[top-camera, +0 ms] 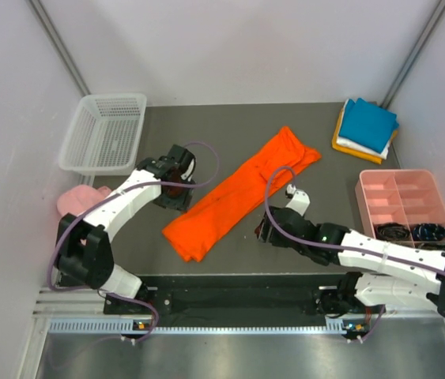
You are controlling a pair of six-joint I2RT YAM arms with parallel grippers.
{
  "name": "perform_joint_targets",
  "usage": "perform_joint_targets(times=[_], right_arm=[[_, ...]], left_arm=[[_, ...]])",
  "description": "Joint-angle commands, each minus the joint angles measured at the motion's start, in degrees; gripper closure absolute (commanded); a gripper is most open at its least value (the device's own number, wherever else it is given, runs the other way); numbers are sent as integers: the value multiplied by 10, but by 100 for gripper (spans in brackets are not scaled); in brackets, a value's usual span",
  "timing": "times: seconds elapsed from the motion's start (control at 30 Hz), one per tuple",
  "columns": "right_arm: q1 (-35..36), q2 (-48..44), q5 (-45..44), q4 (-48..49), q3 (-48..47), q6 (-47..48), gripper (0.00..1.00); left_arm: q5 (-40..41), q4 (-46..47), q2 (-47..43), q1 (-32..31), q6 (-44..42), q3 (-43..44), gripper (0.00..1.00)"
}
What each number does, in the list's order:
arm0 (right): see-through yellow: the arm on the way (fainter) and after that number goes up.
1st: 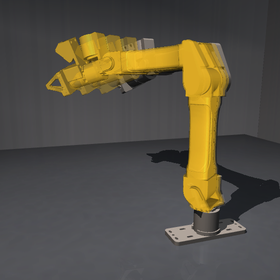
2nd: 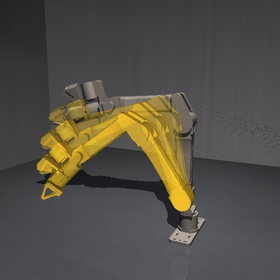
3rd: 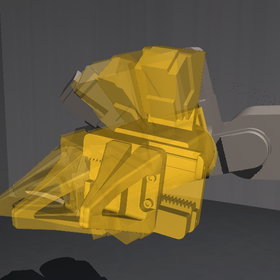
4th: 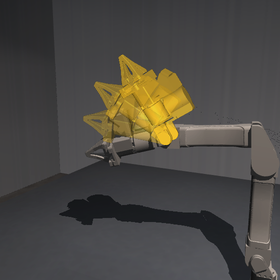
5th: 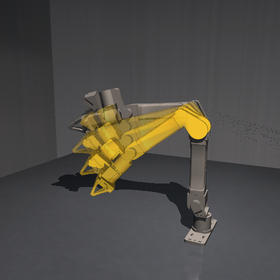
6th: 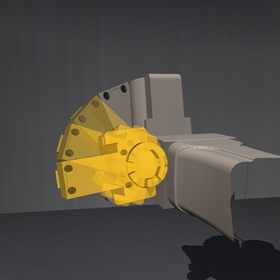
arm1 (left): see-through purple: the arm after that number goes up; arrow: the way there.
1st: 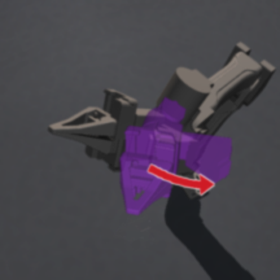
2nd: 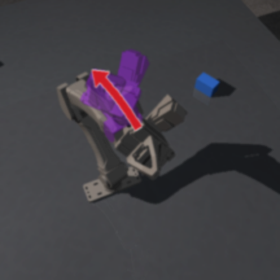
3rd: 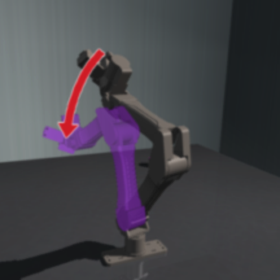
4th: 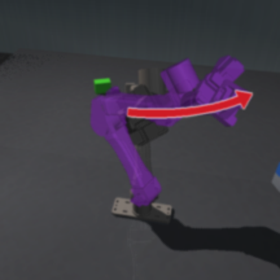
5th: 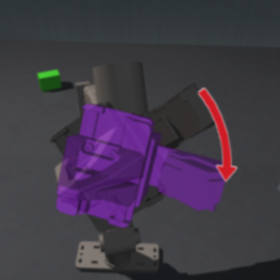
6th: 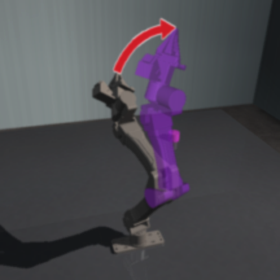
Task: Fold and stack the t-shirts
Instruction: Rotate the tshirt 90 degrees
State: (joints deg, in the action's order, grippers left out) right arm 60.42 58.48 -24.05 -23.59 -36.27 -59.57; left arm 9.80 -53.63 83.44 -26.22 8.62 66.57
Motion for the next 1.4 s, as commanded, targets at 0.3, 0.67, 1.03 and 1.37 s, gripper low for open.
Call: perform_joint_targets(times=[0.3,0.67,1.03,1.37], right_arm=[[-247,125,12,79,-62,32,33],[-326,296,10,72,-170,56,33],[-354,400,-108,-164,-332,64,5],[-415,471,-48,-185,-333,89,1]], left_arm=[[-25,54,-36,2,8,-12,34],[-57,79,-59,2,5,-38,35],[-49,98,-64,2,2,-51,17],[-39,109,-57,2,3,-50,1]])
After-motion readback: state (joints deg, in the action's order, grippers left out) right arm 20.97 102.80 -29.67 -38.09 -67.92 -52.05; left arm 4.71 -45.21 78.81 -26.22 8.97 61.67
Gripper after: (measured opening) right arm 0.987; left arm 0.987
